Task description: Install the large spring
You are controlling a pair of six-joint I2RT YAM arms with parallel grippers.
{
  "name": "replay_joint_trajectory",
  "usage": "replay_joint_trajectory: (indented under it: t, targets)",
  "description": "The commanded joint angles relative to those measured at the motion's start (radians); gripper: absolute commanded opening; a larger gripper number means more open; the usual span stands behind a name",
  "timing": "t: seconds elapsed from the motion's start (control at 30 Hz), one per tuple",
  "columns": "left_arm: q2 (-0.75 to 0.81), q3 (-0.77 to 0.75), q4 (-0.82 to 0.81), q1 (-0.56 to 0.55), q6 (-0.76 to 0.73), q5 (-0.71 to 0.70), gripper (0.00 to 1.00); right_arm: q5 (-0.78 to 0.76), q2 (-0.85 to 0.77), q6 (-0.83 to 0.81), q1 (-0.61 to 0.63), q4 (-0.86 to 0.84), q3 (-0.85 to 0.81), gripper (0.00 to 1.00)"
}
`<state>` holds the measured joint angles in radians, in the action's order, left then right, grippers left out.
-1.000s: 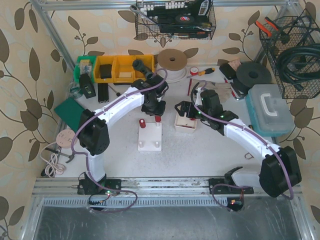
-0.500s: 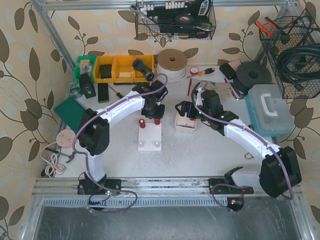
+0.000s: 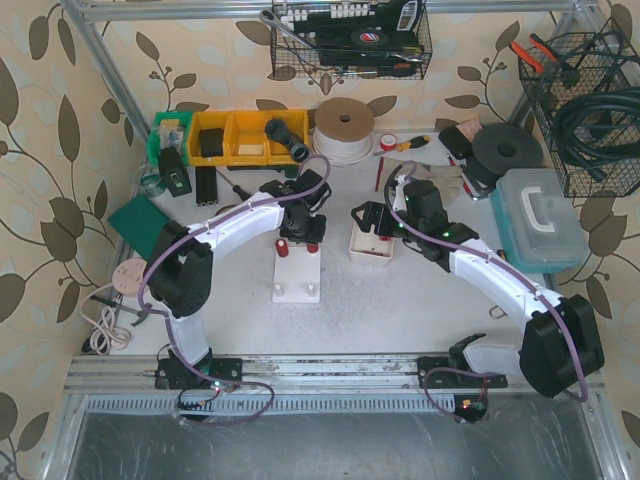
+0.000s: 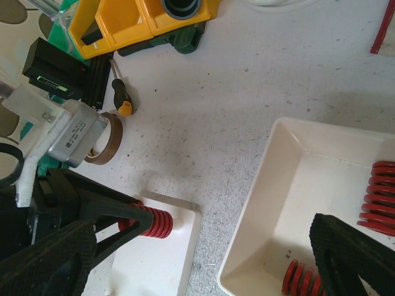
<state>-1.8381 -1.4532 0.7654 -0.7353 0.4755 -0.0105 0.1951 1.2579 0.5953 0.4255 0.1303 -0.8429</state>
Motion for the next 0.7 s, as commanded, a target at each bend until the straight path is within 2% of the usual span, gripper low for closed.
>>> replay_joint_trajectory:
  t: [0.0,0.67]
  targets:
    - [0.053,0.026,-0.033,-0.012,0.031,-0.022,0.00,0.004,-0.018,0.009,-0.002,-0.020,0.016,0.93]
    - [0.036,0.043,-0.056,-0.013,0.093,-0.133,0.00,0.006,-0.022,0.009,-0.007,-0.027,0.021,0.93]
